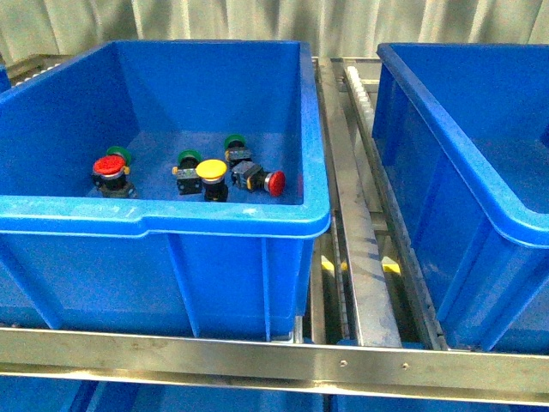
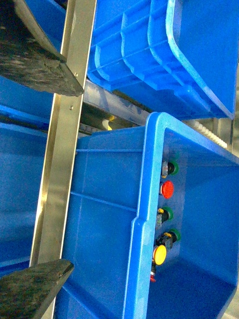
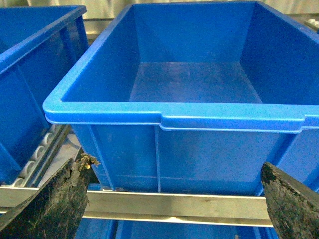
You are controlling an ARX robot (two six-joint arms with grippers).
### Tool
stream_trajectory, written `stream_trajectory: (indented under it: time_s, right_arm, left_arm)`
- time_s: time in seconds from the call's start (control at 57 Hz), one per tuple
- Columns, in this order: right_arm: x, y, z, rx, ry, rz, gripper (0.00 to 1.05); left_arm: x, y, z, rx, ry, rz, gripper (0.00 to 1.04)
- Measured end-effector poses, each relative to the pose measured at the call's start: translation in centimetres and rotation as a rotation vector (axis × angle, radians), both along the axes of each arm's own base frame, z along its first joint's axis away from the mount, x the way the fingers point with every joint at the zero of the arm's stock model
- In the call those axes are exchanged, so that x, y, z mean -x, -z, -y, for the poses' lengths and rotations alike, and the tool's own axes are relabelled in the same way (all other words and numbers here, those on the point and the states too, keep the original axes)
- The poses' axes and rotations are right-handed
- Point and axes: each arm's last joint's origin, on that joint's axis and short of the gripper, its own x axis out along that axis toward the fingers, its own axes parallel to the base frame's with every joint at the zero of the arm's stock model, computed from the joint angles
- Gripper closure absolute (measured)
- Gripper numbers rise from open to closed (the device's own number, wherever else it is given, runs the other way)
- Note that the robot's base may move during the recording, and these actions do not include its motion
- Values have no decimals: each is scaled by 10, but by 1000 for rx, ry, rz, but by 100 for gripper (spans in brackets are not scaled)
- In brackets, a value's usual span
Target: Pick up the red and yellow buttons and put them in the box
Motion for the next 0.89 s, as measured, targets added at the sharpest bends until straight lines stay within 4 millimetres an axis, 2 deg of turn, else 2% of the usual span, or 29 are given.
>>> stream_trajectory:
  time_s: [0.895]
  right_arm:
    - [0,0,0,0,0,0,6]
  left_arm:
    - [0,0,0,0,0,0,8]
